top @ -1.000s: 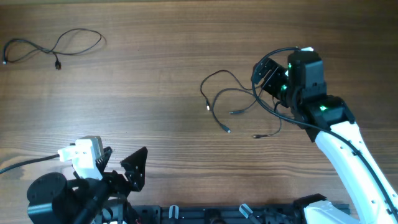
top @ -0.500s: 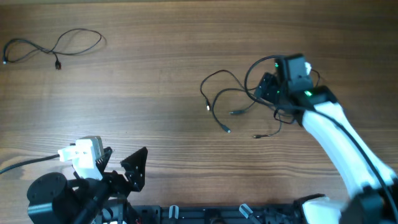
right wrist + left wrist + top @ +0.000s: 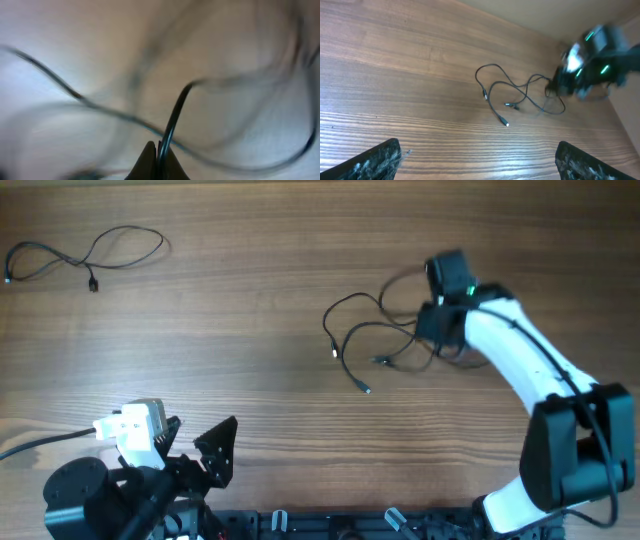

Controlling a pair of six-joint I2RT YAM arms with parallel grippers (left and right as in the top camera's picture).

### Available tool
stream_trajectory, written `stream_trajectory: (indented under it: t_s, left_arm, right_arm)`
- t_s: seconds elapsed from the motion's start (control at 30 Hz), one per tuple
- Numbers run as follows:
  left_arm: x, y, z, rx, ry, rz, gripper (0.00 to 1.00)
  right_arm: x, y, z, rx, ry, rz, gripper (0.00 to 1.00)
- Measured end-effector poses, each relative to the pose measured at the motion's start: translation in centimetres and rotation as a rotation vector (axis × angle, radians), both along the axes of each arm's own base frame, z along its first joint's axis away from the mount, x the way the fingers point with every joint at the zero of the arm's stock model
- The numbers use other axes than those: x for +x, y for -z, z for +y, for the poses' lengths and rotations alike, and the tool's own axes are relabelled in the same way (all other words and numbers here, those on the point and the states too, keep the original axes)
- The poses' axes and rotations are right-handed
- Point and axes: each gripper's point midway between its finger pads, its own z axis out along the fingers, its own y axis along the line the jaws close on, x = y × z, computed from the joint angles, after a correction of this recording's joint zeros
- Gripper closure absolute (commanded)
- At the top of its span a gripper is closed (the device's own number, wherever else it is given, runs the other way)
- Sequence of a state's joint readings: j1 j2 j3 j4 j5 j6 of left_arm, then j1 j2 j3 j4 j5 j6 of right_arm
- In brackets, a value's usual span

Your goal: Untangle cables

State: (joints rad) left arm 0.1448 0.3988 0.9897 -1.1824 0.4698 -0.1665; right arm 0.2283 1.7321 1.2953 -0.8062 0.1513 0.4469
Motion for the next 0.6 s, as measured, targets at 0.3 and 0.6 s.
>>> stream_trajectory:
  t_s: [0.3,0.6]
  left_arm:
    - [0.0,0.0,0.0,0.0,0.0,0.0,0.0]
    - [0.0,0.0,0.0,0.0,0.0,0.0,0.0]
  right_arm:
    - [4.8,-27.1,5.7,0.272,-0.26,-0.637,0.95]
    - [1.1,-17.2,20.0,0.381,-0.889,-0.364,0.96]
